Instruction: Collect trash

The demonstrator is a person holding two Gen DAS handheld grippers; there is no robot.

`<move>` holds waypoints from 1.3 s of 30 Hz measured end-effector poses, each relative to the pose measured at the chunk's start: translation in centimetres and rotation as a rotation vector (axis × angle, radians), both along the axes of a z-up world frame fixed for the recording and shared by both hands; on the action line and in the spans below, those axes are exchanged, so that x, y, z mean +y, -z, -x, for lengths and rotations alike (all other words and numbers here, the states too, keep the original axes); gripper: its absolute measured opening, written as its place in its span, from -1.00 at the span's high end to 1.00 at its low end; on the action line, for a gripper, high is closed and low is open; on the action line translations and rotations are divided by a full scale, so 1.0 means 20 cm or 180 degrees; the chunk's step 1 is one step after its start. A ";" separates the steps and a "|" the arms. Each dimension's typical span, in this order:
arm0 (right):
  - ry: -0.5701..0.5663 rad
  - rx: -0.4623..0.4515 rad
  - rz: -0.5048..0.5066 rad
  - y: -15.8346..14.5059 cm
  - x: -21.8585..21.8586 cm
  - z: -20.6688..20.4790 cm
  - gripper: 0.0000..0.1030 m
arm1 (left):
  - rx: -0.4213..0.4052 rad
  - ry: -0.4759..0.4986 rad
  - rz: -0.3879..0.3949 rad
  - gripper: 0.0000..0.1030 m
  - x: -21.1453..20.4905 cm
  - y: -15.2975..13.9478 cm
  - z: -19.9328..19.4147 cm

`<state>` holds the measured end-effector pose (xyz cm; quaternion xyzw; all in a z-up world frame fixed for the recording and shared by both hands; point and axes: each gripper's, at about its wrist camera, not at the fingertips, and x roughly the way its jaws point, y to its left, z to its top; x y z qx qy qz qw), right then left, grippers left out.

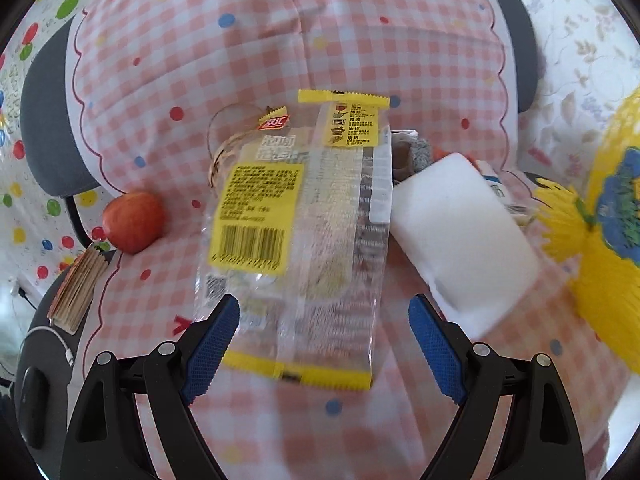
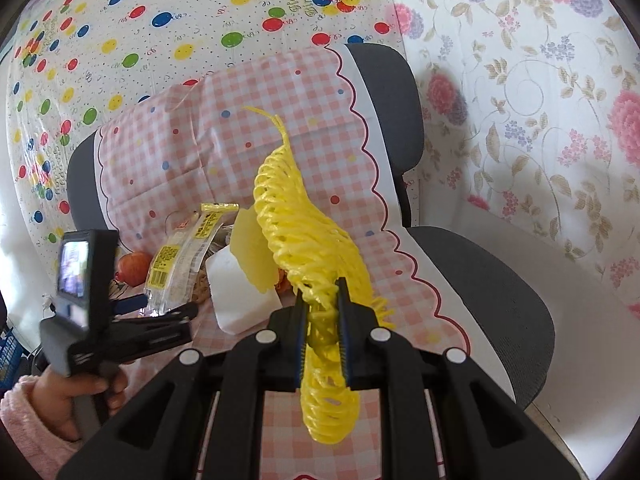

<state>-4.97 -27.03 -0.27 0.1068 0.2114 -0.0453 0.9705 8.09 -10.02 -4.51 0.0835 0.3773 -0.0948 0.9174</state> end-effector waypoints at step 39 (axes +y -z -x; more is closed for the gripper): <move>0.0083 -0.0015 0.0028 -0.07 0.08 0.24 0.75 | -0.0368 0.0684 0.1183 0.95 0.35 -0.39 0.67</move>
